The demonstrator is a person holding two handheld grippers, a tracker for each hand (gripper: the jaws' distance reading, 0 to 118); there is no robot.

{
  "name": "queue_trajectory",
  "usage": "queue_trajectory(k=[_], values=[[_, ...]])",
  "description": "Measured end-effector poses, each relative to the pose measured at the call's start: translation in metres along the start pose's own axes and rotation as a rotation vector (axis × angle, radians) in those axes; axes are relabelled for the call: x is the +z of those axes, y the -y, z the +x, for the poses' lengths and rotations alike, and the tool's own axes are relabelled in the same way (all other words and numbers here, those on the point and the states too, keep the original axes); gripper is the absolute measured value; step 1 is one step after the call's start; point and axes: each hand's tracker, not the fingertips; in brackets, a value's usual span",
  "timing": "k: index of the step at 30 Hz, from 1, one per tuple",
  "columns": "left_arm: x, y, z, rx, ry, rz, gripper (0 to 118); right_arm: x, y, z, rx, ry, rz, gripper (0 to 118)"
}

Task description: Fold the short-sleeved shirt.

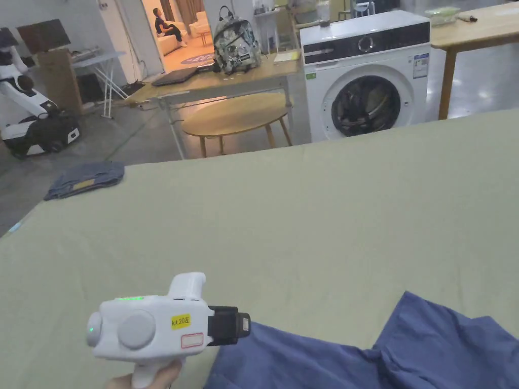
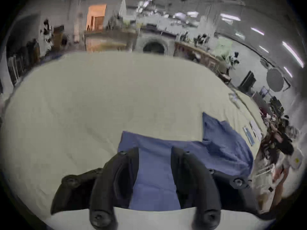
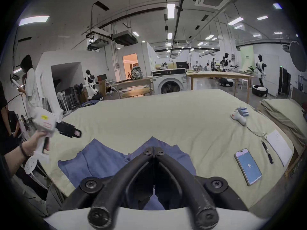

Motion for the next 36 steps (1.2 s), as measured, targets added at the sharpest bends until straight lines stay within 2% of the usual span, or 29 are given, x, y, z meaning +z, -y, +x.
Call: queue_trajectory(k=[4, 7, 9, 10, 14, 15, 16, 18, 21, 24, 25, 26, 27, 28, 30, 33, 35, 36], values=[[-0.066, -0.005, -0.016, -0.047, -0.099, -0.067, 38, 0.015, 0.011, 0.019, -0.017, 0.065, -0.030, 0], [-0.095, -0.002, -0.020, -0.047, -0.093, -0.117, 37, 0.026, 0.025, 0.039, -0.024, 0.144, -0.058, 0], [-0.087, -0.003, -0.017, -0.051, -0.100, -0.093, 27, 0.034, 0.033, 0.048, -0.044, 0.173, -0.074, 0], [-0.085, -0.005, -0.016, -0.053, -0.105, -0.098, 2, 0.038, 0.039, 0.052, -0.063, 0.188, -0.082, 0], [-0.093, -0.002, -0.010, -0.090, -0.113, -0.132, 0, 0.044, 0.053, 0.057, -0.178, 0.197, -0.150, 2], [-0.093, -0.002, -0.007, -0.105, -0.128, -0.126, 0, 0.041, 0.058, 0.058, -0.214, 0.205, -0.195, 23], [-0.093, -0.002, -0.005, -0.122, -0.137, -0.129, 0, 0.033, 0.065, 0.059, -0.261, 0.246, -0.247, 56], [-0.090, 0.001, 0.001, -0.141, -0.147, -0.127, 0, 0.019, 0.083, 0.060, -0.359, 0.280, -0.298, 59], [-0.088, 0.002, 0.004, -0.140, -0.155, -0.126, 0, -0.002, 0.108, 0.066, -0.536, 0.179, -0.353, 59], [-0.087, 0.002, 0.002, -0.120, -0.146, -0.123, 0, -0.017, 0.122, 0.066, -0.624, 0.152, -0.399, 59], [-0.086, 0.003, 0.001, -0.109, -0.141, -0.119, 0, -0.021, 0.127, 0.067, -0.615, 0.154, -0.412, 56], [-0.084, 0.002, -0.001, -0.101, -0.136, -0.114, 0, -0.024, 0.129, 0.068, -0.621, 0.149, -0.416, 38], [-0.081, 0.003, -0.002, -0.094, -0.128, -0.108, 0, -0.024, 0.129, 0.068, -0.634, 0.133, -0.419, 13], [-0.074, 0.005, -0.005, -0.086, -0.101, -0.070, 0, -0.020, 0.125, 0.065, -0.642, 0.136, -0.401, 8], [-0.045, 0.009, -0.005, -0.056, -0.111, 0.119, 0, -0.010, 0.110, 0.059, -0.570, 0.116, -0.359, 7], [0.022, 0.002, -0.003, 0.009, 0.012, 0.281, 0, 0.000, 0.074, 0.051, -0.501, 0.033, -0.226, 6], [0.071, -0.010, 0.000, -0.017, 0.017, 0.398, 0, 0.002, 0.038, 0.041, -0.405, -0.046, -0.129, 6], [0.103, -0.017, 0.003, -0.033, 0.014, 0.443, 0, 0.001, 0.015, 0.035, -0.327, -0.056, -0.102, 6]])
